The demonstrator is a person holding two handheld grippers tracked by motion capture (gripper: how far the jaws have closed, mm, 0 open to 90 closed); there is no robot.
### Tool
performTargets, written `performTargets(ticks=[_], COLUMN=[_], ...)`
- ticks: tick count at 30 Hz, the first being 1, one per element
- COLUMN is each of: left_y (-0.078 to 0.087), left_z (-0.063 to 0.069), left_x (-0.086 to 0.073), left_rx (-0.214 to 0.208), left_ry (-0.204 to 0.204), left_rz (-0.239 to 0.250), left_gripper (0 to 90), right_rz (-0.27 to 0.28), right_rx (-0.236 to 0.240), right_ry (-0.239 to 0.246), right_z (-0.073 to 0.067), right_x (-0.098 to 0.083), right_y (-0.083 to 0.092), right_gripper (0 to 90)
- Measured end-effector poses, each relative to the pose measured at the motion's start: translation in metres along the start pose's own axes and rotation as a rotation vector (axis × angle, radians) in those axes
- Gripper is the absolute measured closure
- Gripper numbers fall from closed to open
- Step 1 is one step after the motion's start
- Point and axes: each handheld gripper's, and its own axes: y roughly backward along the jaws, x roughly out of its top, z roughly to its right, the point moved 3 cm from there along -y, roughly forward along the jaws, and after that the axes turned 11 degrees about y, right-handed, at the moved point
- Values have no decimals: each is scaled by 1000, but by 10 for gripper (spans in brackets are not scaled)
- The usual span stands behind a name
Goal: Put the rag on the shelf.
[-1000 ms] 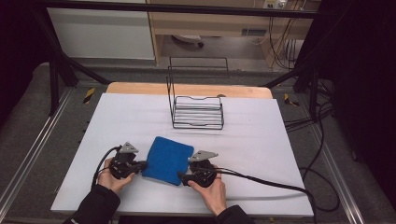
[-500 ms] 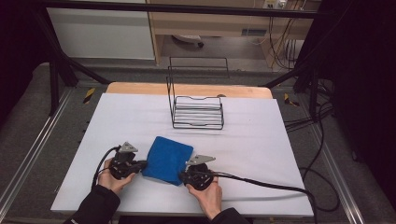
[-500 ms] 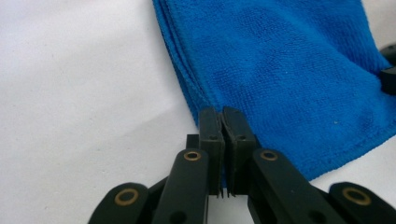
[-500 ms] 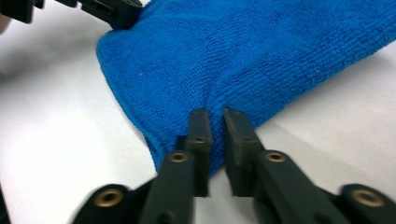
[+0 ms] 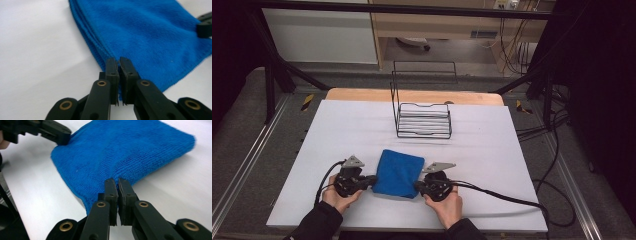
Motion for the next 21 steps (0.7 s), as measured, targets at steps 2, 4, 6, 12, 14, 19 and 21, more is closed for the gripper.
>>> performTargets(ticks=[2,4,6,12,14,19,21], left_y=[-4,-7,-9,-2,1,4,4], left_z=[10,18,22,18,14,8,6], left_x=[-1,-2,-2,0,2,6,9], left_rx=[-2,-18,-24,-7,1,16,17], left_ry=[-20,-33,-46,-30,-30,-48,-60], left_rz=[1,-2,-4,37,55,70,71], left_gripper=[861,849,826,756,692,480,387], right_rz=[-8,-13,-17,-49,-50,37,70], right_rx=[-1,9,3,-7,-18,-55,-72], right_ry=[-7,-21,-19,-2,20,37,50], right_z=[7,14,21,30,30,40,48], right_x=[-8,-15,-19,-34,-36,-31,-30], right_y=[10,22,32,38,35,44,49], right_gripper=[870,869,868,851,799,562,441])
